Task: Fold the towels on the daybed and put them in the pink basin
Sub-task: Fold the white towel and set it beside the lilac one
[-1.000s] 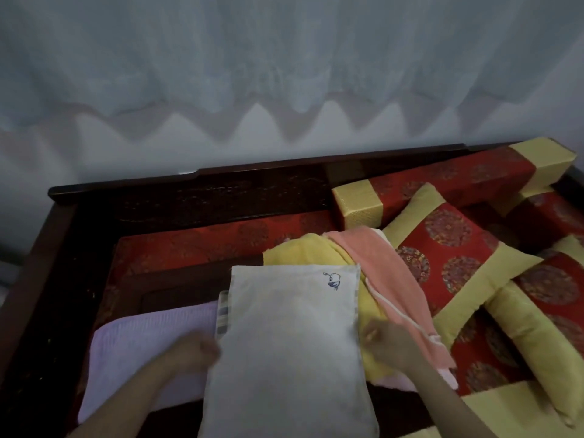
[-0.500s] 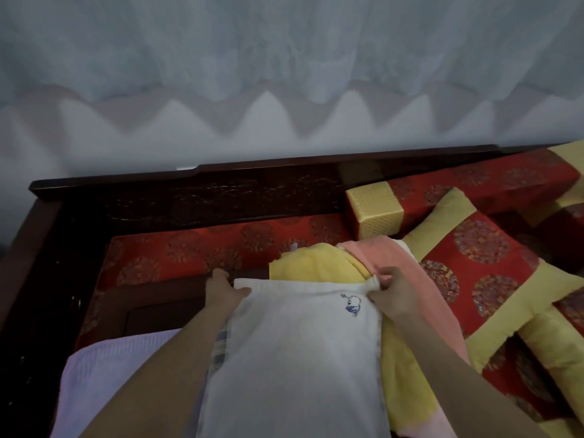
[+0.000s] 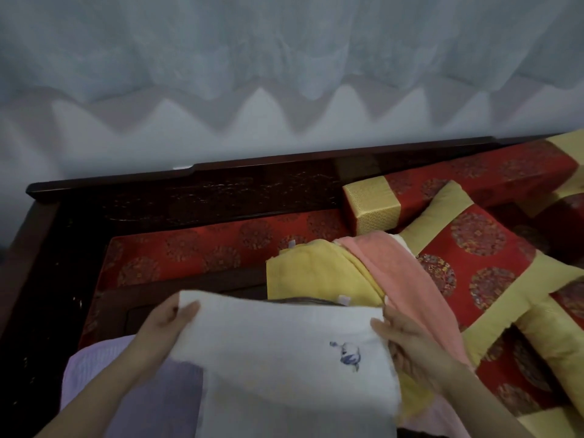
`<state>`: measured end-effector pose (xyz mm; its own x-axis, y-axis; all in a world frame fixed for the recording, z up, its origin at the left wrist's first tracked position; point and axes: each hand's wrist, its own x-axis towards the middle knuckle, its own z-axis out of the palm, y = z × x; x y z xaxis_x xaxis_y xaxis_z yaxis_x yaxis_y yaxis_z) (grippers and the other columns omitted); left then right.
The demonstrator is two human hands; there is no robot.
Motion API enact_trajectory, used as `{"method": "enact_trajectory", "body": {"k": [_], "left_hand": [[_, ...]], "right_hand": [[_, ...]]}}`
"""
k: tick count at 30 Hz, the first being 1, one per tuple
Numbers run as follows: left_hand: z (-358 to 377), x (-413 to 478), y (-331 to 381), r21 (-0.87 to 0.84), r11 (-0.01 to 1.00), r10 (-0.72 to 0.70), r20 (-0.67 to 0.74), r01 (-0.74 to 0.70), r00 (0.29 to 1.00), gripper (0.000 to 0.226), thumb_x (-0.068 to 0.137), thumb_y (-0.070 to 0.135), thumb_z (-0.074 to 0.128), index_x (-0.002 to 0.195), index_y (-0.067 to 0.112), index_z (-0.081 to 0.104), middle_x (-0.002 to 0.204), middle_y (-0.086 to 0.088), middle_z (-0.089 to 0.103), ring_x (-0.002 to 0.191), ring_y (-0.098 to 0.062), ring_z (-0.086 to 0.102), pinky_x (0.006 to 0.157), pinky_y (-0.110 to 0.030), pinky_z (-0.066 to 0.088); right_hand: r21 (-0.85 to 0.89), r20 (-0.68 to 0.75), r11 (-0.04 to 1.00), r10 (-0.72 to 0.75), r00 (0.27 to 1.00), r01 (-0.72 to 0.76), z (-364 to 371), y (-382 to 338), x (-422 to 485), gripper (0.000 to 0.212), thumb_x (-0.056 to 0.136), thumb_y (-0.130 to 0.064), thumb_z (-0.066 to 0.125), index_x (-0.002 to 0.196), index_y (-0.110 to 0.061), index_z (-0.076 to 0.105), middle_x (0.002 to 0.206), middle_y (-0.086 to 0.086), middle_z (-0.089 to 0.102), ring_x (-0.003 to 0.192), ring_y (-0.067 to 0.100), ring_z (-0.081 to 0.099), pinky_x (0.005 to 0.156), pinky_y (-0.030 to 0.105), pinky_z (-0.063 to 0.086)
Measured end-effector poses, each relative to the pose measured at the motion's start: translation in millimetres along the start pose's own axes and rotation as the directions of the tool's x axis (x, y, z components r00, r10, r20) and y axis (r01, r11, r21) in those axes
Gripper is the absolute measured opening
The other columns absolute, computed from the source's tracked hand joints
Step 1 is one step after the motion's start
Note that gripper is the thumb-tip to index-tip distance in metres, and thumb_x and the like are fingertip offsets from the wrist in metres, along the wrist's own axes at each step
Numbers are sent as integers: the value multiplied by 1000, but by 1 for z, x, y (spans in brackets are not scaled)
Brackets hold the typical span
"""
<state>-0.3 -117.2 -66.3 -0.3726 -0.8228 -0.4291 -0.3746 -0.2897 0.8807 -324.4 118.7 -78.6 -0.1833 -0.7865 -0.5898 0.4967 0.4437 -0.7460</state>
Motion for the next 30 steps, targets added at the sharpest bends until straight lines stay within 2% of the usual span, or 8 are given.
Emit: {"method": "enact_trajectory", "body": {"k": [4, 8, 10, 15, 19, 24, 26, 30], "left_hand": [[-12, -8, -33, 179, 983, -61, 51, 51, 997, 11, 91, 15, 60, 94, 19, 70, 87, -3, 75, 84, -21, 68, 70, -31, 52], [-9, 7, -43, 216, 976, -48, 29, 40, 998, 6, 86, 3, 64, 88, 8, 68, 73, -1, 72, 73, -15, 65, 57, -14, 49], [-4, 15, -38, 213, 977, 6, -11, -4, 1000, 3, 86, 3, 63, 84, 4, 65, 68, -1, 66, 61, -4, 58, 53, -12, 45], [12, 35, -30, 247, 969, 5, -6, -4, 1000, 11, 87, 6, 63, 76, 5, 63, 72, -6, 60, 68, -16, 52, 59, -15, 42], [18, 52, -27, 212, 965, -179, 99, 155, 979, 13, 83, 8, 70, 94, 1, 70, 91, -14, 71, 86, -27, 66, 75, -34, 52], [19, 60, -11, 203, 944, -301, 215, 260, 929, 22, 76, 0, 73, 98, -2, 68, 101, -22, 70, 93, -34, 67, 76, -37, 55], [15, 55, -3, 200, 940, -321, 256, 275, 912, 15, 76, 2, 74, 90, -2, 70, 100, -24, 71, 86, -30, 69, 73, -35, 56], [3, 31, 28, 234, 962, -198, 254, 139, 947, 19, 83, 17, 70, 88, -1, 74, 94, -20, 74, 86, -25, 70, 83, -37, 55]], "right_hand": [[-427, -120, 903, -10, 993, -42, 10, 17, -1, 11, 85, -15, 69, 83, -5, 65, 64, 4, 67, 54, 15, 62, 49, 26, 49], [-796, -177, 600, -360, 916, 82, 14, 22, 20, 40, 82, -16, 71, 52, -21, 45, 46, -10, 43, 48, 1, 42, 51, 19, 33], [-846, -188, 521, -491, 851, 113, 10, 24, 31, 35, 80, -16, 72, 54, -18, 49, 52, -6, 47, 52, 7, 44, 55, 24, 35], [-896, -272, 443, -576, 771, 15, 3, 24, 50, 22, 79, -12, 69, 59, -9, 57, 89, -1, 55, 78, 15, 52, 69, 26, 36], [-898, -301, 437, -525, 796, -51, 9, 22, 55, 16, 68, -10, 63, 64, -17, 49, 66, 0, 52, 61, 17, 50, 57, 32, 40], [-907, -292, 410, -438, 850, -99, 7, 8, 52, 10, 70, 1, 63, 79, -3, 66, 74, 11, 67, 73, 26, 61, 63, 25, 42], [-922, -259, 376, -405, 877, -98, 7, -2, 45, 13, 73, 0, 63, 67, -10, 69, 64, 1, 65, 66, 15, 60, 53, 10, 34], [-921, -193, 389, -407, 893, -22, 4, -36, 9, 37, 77, -1, 65, 62, -35, 66, 53, -21, 63, 56, -1, 59, 53, 12, 40]]}}
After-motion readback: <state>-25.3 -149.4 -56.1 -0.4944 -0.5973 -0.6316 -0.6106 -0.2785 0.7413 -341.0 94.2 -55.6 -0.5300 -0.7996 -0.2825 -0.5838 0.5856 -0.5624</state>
